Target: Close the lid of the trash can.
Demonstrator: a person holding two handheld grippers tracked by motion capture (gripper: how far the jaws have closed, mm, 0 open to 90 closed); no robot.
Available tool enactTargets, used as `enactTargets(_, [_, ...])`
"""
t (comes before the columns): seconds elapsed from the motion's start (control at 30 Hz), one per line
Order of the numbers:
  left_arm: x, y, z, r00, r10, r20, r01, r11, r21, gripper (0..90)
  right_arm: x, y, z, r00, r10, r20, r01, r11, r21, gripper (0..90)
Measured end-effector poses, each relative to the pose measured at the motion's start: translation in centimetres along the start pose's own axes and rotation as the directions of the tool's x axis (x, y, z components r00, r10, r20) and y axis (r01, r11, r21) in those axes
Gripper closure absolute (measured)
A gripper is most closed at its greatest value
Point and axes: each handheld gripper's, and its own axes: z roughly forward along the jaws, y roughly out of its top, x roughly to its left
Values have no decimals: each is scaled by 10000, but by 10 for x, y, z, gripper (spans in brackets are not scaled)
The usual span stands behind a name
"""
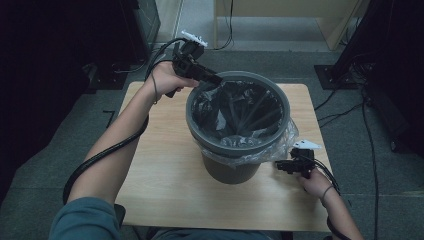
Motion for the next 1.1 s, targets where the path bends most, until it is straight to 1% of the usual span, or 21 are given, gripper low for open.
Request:
enactTargets(0.1, [-1,1,-1,10000,68,67,-67,9999,-119,561,0,0,0,10000,0,1,0,10000,-2,99])
enactTargets(0.17, [-3,2,-3,9997,233,66,-232,9996,-133,536,0,0,0,10000,-1,0,1,10000,-3,99])
enactTargets(0.23, [-4,2,-4,9995,305,56,-304,9994,-170,523,0,0,0,10000,-1,1,1,10000,-3,99])
enactTargets(0.33, [-5,3,-6,9996,248,99,-245,9994,-231,507,0,0,0,10000,1,-1,-1,10000,-3,99])
enactTargets(0.4, [-7,4,-8,9992,325,220,-319,9992,-249,492,0,0,0,10000,0,-1,0,10000,-2,99])
enactTargets(0.5, [-10,5,-11,9989,335,340,-325,9990,-296,445,0,0,0,10000,4,-5,-4,10000,-5,99])
enactTargets(0.53, [-11,5,-12,9986,339,395,-326,9989,-328,446,0,0,0,10000,6,-8,-6,10000,-4,99])
enactTargets(0.63, [-13,5,-13,9984,439,364,-428,9986,-307,425,0,0,0,10000,2,-7,-2,10000,-2,99])
enactTargets(0.67, [-14,4,-14,9982,521,311,-512,9982,-305,406,0,0,0,10000,3,-9,-3,10000,-4,99])
enactTargets(0.7, [-15,4,-15,9983,504,275,-495,9982,-328,387,0,0,0,10000,2,-10,-2,10000,-4,99])
enactTargets(0.77, [-15,3,-17,9986,466,234,-458,9984,-338,376,0,0,0,10000,5,-9,-5,10000,-5,99])
enactTargets(0.87, [-15,1,-20,9987,448,238,-440,9984,-357,376,0,0,0,10000,0,-13,0,10000,-7,99])
enactTargets(0.97, [-14,-3,-25,9992,318,239,-306,9984,-466,376,0,0,0,10000,3,-12,-3,10000,-6,99])
enactTargets(1.1, [-12,-9,-29,9994,301,173,-293,9986,-448,376,0,0,0,10000,6,-12,-6,10000,-5,99])
